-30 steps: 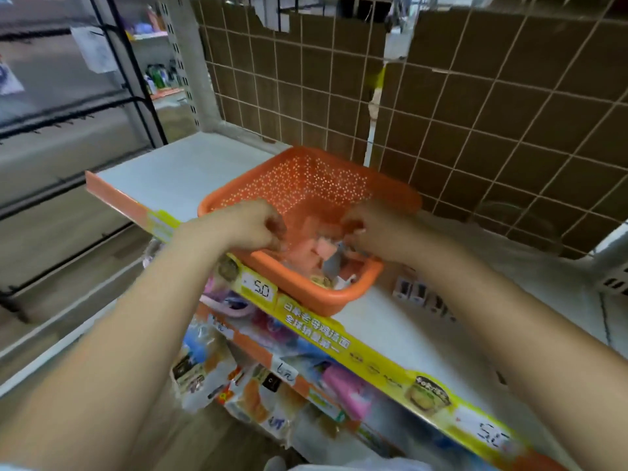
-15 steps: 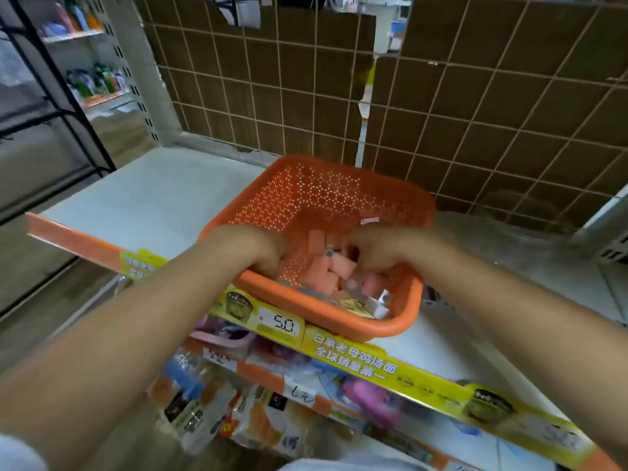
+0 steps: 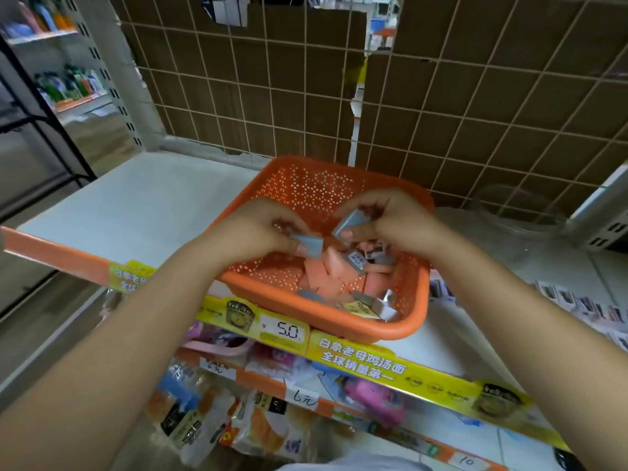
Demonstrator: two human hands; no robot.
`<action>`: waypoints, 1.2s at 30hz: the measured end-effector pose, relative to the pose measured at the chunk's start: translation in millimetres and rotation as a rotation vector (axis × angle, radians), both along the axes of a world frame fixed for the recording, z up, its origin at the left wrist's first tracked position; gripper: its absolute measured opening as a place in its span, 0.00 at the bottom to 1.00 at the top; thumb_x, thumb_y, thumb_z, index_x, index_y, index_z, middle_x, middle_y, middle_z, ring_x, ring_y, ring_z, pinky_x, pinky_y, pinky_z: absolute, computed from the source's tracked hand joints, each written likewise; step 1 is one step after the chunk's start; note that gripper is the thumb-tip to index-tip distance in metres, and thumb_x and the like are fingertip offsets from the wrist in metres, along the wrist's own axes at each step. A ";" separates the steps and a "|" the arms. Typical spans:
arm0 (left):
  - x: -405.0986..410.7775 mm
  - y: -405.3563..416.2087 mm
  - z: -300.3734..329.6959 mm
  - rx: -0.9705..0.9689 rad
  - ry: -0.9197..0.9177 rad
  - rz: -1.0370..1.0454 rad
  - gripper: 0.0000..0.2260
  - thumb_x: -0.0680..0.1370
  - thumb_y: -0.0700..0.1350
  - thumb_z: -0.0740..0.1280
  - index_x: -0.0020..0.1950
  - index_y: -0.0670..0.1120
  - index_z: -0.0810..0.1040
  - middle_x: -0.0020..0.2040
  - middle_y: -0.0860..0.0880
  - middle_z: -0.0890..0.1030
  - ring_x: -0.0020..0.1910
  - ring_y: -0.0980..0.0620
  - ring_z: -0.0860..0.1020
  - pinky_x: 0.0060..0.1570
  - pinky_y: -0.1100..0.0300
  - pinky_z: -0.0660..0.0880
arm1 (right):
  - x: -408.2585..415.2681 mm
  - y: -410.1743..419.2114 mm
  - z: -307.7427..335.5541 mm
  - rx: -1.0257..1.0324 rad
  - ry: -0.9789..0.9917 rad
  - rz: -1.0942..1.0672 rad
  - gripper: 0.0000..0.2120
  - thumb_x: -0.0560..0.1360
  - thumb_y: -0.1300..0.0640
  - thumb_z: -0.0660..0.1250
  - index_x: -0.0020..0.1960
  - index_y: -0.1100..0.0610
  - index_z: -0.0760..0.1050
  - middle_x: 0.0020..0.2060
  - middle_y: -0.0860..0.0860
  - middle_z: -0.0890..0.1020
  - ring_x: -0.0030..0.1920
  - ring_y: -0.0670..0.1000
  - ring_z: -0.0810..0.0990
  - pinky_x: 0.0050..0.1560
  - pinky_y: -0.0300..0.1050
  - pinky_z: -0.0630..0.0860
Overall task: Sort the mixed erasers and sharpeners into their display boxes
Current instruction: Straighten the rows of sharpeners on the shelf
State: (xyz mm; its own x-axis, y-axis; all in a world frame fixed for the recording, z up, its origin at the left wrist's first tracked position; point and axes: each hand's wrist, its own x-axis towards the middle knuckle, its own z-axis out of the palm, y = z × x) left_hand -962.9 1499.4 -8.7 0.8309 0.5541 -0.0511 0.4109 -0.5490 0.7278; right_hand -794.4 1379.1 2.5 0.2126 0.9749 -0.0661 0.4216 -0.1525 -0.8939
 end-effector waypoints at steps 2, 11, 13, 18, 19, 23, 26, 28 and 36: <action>-5.1 -11.0 4.7 -0.175 -0.157 0.021 0.14 0.69 0.35 0.73 0.48 0.52 0.81 0.34 0.54 0.82 0.32 0.60 0.79 0.40 0.65 0.76 | -0.5 -10.7 2.3 0.057 0.117 -0.037 0.13 0.68 0.71 0.70 0.50 0.60 0.77 0.40 0.57 0.81 0.32 0.46 0.80 0.33 0.32 0.77; -4.5 -60.9 15.2 -0.379 -0.475 0.065 0.15 0.60 0.39 0.72 0.45 0.50 0.81 0.40 0.56 0.83 0.39 0.63 0.80 0.45 0.71 0.76 | 4.2 -72.2 -1.8 0.268 0.326 -0.145 0.21 0.63 0.78 0.67 0.48 0.57 0.76 0.35 0.45 0.84 0.37 0.43 0.82 0.37 0.34 0.78; 1.3 -74.6 17.5 -0.396 -0.485 0.041 0.17 0.59 0.39 0.71 0.45 0.50 0.81 0.44 0.51 0.82 0.43 0.60 0.80 0.45 0.70 0.76 | 6.9 -86.5 -4.7 0.296 0.302 -0.181 0.19 0.61 0.73 0.69 0.47 0.55 0.77 0.35 0.45 0.84 0.36 0.43 0.82 0.37 0.35 0.79; 23.6 -113.1 20.3 -0.390 -0.448 0.013 0.19 0.64 0.29 0.72 0.47 0.50 0.81 0.47 0.46 0.82 0.38 0.50 0.82 0.33 0.54 0.80 | 26.4 -127.1 -9.5 0.360 0.323 -0.193 0.22 0.53 0.47 0.78 0.46 0.44 0.82 0.37 0.47 0.85 0.39 0.50 0.81 0.42 0.38 0.79; 30.5 -121.8 19.3 -0.389 -0.439 -0.002 0.19 0.65 0.28 0.71 0.47 0.49 0.81 0.43 0.45 0.81 0.32 0.54 0.81 0.28 0.61 0.77 | 32.2 -136.5 -10.8 0.373 0.336 -0.192 0.25 0.51 0.43 0.79 0.47 0.43 0.82 0.39 0.47 0.85 0.40 0.48 0.82 0.42 0.37 0.79; 60.7 -161.5 15.3 -0.377 -0.431 -0.020 0.19 0.61 0.36 0.76 0.46 0.54 0.82 0.36 0.49 0.83 0.31 0.58 0.79 0.35 0.63 0.77 | 58.7 -179.6 -12.3 0.402 0.372 -0.197 0.27 0.48 0.40 0.79 0.46 0.42 0.82 0.38 0.46 0.85 0.40 0.43 0.83 0.41 0.34 0.78; 86.9 -200.2 9.2 -0.414 -0.434 0.039 0.19 0.59 0.41 0.74 0.43 0.63 0.82 0.40 0.52 0.84 0.36 0.51 0.80 0.42 0.50 0.76 | 85.1 -221.1 -12.8 0.397 0.374 -0.200 0.26 0.49 0.41 0.79 0.46 0.43 0.82 0.39 0.45 0.85 0.40 0.42 0.83 0.42 0.34 0.79; 105.8 -227.9 5.5 -0.438 -0.447 0.063 0.18 0.59 0.40 0.73 0.43 0.60 0.83 0.39 0.54 0.84 0.37 0.53 0.80 0.42 0.49 0.76 | 104.3 -250.5 -11.4 0.402 0.341 -0.214 0.22 0.52 0.44 0.78 0.46 0.42 0.82 0.40 0.43 0.85 0.42 0.42 0.83 0.43 0.35 0.79; 166.5 -324.0 3.7 -0.386 -0.490 0.059 0.19 0.64 0.28 0.72 0.46 0.50 0.80 0.37 0.53 0.81 0.34 0.61 0.78 0.36 0.70 0.75 | 163.2 -352.7 -10.7 0.326 0.216 -0.283 0.16 0.57 0.56 0.74 0.45 0.48 0.82 0.42 0.45 0.85 0.44 0.46 0.83 0.47 0.39 0.79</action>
State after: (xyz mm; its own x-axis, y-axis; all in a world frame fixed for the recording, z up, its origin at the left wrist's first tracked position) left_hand -796.5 1175.4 -5.1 0.7772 0.6172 0.1223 0.0007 -0.1952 0.9808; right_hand -631.3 1026.4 -8.3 0.4877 0.8578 0.1620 0.2039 0.0686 -0.9766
